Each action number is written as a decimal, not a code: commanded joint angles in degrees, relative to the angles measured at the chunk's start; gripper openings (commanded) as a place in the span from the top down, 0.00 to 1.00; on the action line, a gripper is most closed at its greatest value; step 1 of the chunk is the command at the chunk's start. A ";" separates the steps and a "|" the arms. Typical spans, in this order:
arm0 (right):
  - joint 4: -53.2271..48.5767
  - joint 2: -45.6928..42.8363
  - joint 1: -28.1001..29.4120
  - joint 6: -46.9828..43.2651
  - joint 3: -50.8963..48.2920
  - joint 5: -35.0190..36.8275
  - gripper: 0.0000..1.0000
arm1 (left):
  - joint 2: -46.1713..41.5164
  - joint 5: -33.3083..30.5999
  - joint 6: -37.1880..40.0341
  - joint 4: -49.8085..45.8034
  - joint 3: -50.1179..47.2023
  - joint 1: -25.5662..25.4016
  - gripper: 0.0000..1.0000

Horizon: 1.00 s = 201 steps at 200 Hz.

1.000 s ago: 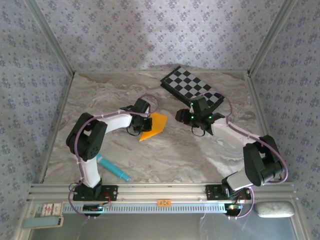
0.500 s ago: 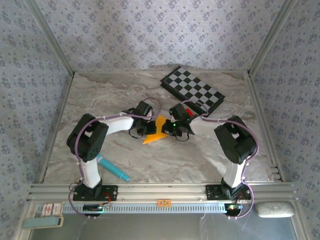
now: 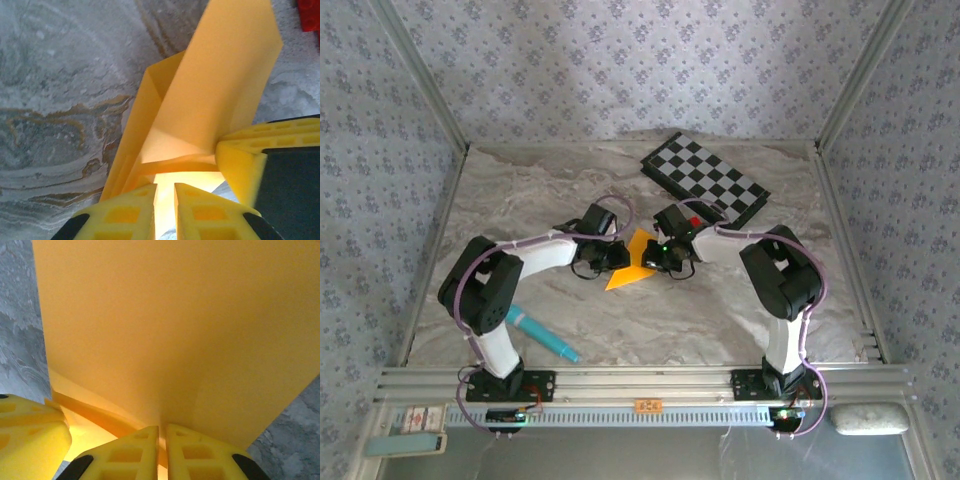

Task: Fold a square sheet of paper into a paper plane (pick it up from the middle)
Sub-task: Fold the wing for the fifth time at the center of the table.

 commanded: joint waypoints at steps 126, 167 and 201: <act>3.75 -13.47 -2.48 17.29 -9.24 4.70 0.54 | 4.24 2.92 -17.35 2.50 -3.65 2.09 0.92; 4.09 -11.03 -0.88 22.89 -8.77 5.13 0.57 | 3.97 3.44 -17.60 2.67 -3.79 2.14 0.91; 4.79 -8.64 0.20 23.83 -7.70 5.08 0.58 | 4.13 3.94 -17.35 2.70 -3.78 2.19 0.91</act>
